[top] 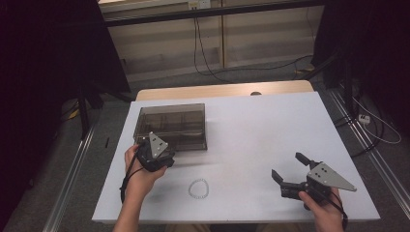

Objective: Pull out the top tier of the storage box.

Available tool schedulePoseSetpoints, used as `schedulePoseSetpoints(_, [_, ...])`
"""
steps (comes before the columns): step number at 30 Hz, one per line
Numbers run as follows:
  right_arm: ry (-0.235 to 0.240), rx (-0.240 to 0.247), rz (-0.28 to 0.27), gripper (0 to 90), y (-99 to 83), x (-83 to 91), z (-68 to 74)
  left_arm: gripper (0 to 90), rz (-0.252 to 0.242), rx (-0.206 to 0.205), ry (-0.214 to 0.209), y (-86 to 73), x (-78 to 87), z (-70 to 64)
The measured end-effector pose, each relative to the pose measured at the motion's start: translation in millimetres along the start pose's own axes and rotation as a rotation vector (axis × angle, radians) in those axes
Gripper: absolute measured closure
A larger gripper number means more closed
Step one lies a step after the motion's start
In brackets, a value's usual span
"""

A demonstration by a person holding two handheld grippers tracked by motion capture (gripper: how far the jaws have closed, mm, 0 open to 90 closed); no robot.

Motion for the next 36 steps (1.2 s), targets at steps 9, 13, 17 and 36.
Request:
schedulePoseSetpoints(9, [-0.002,0.001,-0.001,1.8,0.0,0.3,-0.8,37.3,0.01,0.01,-0.023,-3.3,7.5,-3.3])
schedulePoseSetpoints(13, [0.003,0.004,-0.002,1.8,0.7,-0.3,1.3,37.4,0.013,0.015,-0.029,-4.4,9.9,-5.1])
schedulePoseSetpoints(17, [0.004,0.0,-0.001,1.8,0.7,-0.5,1.8,37.3,0.013,0.022,-0.031,-4.8,11.4,-6.0])
schedulePoseSetpoints(36, [0.004,0.008,-0.005,1.8,1.5,0.2,2.3,46.5,-0.027,0.065,-0.054,-0.1,16.5,-10.2])
Point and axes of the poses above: each handheld gripper's, and its own axes: x roughly backward along the jaws, y roughly out of its top, z roughly to its left, the point moved 6 cm from there along -x, roughly forward along the jaws, and after that the axes turned 10 degrees about -y, right-handed, at the moved point
